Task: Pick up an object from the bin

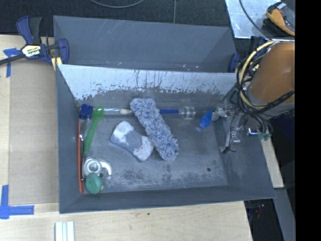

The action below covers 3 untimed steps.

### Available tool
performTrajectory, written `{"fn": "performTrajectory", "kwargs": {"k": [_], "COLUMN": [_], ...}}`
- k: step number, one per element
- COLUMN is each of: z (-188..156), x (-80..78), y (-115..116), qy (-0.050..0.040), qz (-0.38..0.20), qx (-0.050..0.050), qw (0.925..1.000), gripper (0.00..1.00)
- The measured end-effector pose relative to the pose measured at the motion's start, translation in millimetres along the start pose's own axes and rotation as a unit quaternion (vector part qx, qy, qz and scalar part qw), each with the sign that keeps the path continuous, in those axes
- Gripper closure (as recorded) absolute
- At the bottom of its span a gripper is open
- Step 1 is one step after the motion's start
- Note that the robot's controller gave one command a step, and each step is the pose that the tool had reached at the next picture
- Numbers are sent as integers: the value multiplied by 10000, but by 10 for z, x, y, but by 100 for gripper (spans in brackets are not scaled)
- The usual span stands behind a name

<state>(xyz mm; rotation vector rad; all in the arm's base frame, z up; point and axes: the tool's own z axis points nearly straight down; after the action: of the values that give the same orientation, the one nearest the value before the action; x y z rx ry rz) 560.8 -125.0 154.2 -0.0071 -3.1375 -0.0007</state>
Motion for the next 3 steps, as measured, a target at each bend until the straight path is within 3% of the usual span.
{"fn": "performTrajectory", "kwargs": {"k": [1, 2, 3], "z": [-42, 831, 133], "x": [-21, -294, -319], "y": [5, 848, 965], "qy": [-40, -49, -106], "qz": [-24, -321, -1333], "qx": [7, 4, 45], "qw": [10000, 9995, 9910], "gripper": [0, 0, 0]}}
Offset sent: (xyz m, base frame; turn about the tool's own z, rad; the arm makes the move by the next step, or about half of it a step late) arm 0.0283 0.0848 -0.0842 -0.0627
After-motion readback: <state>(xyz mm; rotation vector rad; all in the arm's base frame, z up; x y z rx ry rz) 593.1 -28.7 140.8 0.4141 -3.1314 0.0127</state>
